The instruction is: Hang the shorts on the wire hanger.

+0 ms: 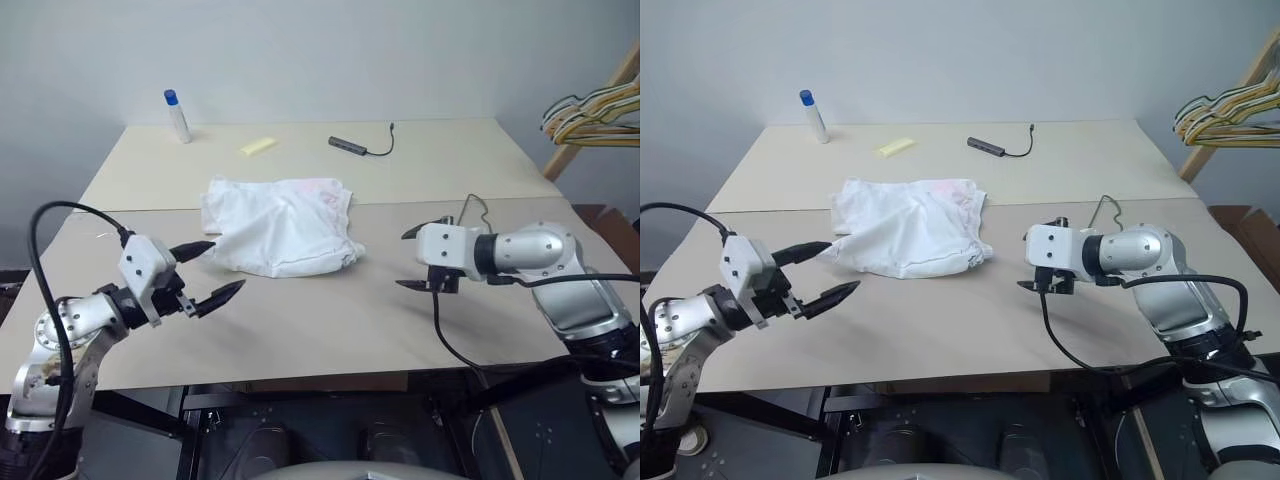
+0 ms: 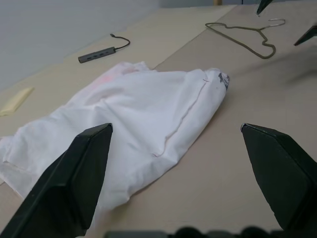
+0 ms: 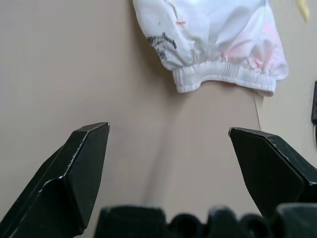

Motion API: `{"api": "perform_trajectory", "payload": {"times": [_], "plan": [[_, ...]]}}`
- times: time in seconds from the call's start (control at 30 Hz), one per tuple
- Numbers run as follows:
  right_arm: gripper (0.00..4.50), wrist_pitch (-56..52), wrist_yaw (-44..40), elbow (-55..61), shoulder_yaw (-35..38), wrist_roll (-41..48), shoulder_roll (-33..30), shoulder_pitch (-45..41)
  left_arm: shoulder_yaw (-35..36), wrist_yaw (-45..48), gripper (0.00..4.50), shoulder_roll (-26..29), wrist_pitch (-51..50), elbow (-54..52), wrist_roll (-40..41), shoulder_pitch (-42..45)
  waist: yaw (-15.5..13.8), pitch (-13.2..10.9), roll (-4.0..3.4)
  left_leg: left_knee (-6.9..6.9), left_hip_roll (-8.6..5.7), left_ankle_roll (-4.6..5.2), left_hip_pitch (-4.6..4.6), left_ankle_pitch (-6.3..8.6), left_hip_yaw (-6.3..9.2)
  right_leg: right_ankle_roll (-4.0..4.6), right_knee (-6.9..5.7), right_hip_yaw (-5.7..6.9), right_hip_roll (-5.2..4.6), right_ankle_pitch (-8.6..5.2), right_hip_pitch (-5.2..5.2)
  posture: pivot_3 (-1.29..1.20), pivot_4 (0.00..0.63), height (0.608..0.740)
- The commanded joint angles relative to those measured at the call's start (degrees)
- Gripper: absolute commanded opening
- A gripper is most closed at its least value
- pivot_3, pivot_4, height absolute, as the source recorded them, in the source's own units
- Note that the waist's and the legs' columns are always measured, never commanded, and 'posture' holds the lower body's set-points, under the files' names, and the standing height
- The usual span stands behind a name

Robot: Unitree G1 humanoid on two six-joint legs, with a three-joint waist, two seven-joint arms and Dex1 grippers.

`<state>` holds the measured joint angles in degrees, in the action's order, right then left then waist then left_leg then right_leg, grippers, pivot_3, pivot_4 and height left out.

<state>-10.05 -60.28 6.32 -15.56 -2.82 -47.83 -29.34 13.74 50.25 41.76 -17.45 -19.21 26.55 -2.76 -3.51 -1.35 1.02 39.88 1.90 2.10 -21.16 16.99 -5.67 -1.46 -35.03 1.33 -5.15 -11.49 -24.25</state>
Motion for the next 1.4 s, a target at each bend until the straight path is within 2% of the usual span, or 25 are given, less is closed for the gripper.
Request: {"api": "perform_trajectory", "payload": {"times": [0.03,0.13,0.27,0.47,0.57,0.9,0.97,1.03,1.17,1.27,1.4], "plan": [[4.49,9.97,4.57,-5.03,-2.93,-7.27,1.68,-2.9,-0.83,1.86,4.5,2.5,-0.24,-0.19,-1.09,0.29,0.35,0.0,0.0,0.0,0.0,-0.02,0.01,-0.01,-0.09,0.01,-0.02,0.0,0.0,0.0,0.0,0.09,0.0,0.74],[4.49,18.13,10.18,-12.8,-6.87,-14.13,5.4,-5.9,-1.42,2.82,4.5,3.56,0.02,0.82,-1.57,0.98,1.08,0.0,0.0,0.0,0.01,-0.06,0.05,-0.03,-0.26,0.02,-0.06,0.01,0.0,-0.02,0.01,0.09,0.0,0.74],[4.49,23.9,15.68,-22.07,-10.45,-19.81,11.59,-10.7,-1.43,3.25,4.5,3.92,0.02,1.71,-1.78,2.24,1.89,0.0,-0.01,-0.03,0.01,-0.16,0.01,-0.1,-0.31,0.02,-0.08,-0.02,0.01,-0.01,-0.06,0.09,0.0,0.74],[4.49,31.41,23.57,-36.57,-13.62,-25.26,18.79,-16.68,-1.48,3.5,4.5,3.85,-0.15,1.27,-1.77,2.04,2.88,0.0,-0.01,-0.05,0.02,-0.39,0.02,-0.23,-0.33,0.03,-0.12,-0.03,0.01,-0.01,-0.05,0.11,0.0,0.74],[3.87,33.97,23.85,-41.38,-14.22,-25.31,21.26,-17.98,-1.84,2.39,4.5,3.34,-0.16,0.99,-2.64,1.04,2.82,-0.01,-0.02,-0.06,0.02,-0.44,0.01,-0.25,-0.33,0.03,-0.12,-0.02,0.0,-0.01,-0.04,0.11,0.0,0.74],[0.5,38.62,34.1,-53.63,-17.02,-32.61,24.35,-22.17,-0.83,1.48,4.5,3.33,0.65,0.61,-3.25,-0.23,2.84,-0.01,-0.04,-0.07,0.03,-0.46,0.05,-0.26,-0.36,0.05,-0.29,-0.08,0.0,-0.02,-0.1,0.13,0.0,0.74],[0.02,38.99,34.17,-54.18,-16.72,-32.41,24.43,-22.41,-0.79,0.97,4.5,3.24,1.02,1.0,-3.81,0.1,2.84,-0.01,-0.04,-0.07,0.03,-0.46,0.05,-0.27,-0.36,0.05,-0.3,-0.08,0.0,-0.02,-0.1,0.13,0.0,0.74],[0.02,39.44,34.04,-53.84,-16.5,-32.11,24.2,-22.27,-1.84,-0.62,4.5,3.28,2.87,2.98,-6.91,1.89,2.8,-0.01,-0.04,-0.07,0.03,-0.46,0.05,-0.27,-0.36,0.05,-0.29,-0.09,0.0,-0.02,-0.1,0.13,0.0,0.74],[0.02,38.96,33.21,-52.43,-16.0,-31.49,23.7,-21.32,-7.47,-4.96,4.5,5.13,12.21,11.94,-20.23,8.14,2.64,0.0,-0.06,-0.08,0.0,-0.44,0.11,-0.26,-0.37,0.05,-0.32,-0.06,-0.01,-0.02,-0.04,0.12,0.0,0.74],[0.02,38.8,31.95,-51.59,-16.04,-31.21,23.25,-20.65,-11.43,-3.59,4.5,7.42,19.13,16.69,-26.17,11.83,2.8,0.01,-0.06,-0.1,0.0,-0.46,0.1,-0.27,-0.41,0.06,-0.31,-0.06,0.0,-0.01,-0.06,0.12,0.0,0.74],[0.02,38.57,31.53,-50.76,-15.98,-31.3,22.75,-20.19,-17.86,0.45,4.5,13.36,24.92,22.14,-34.6,14.81,3.12,0.0,-0.07,-0.16,0.03,-0.68,0.04,-0.39,-0.54,0.06,-0.28,-0.1,0.01,-0.01,-0.17,0.1,0.0,0.74]]}}
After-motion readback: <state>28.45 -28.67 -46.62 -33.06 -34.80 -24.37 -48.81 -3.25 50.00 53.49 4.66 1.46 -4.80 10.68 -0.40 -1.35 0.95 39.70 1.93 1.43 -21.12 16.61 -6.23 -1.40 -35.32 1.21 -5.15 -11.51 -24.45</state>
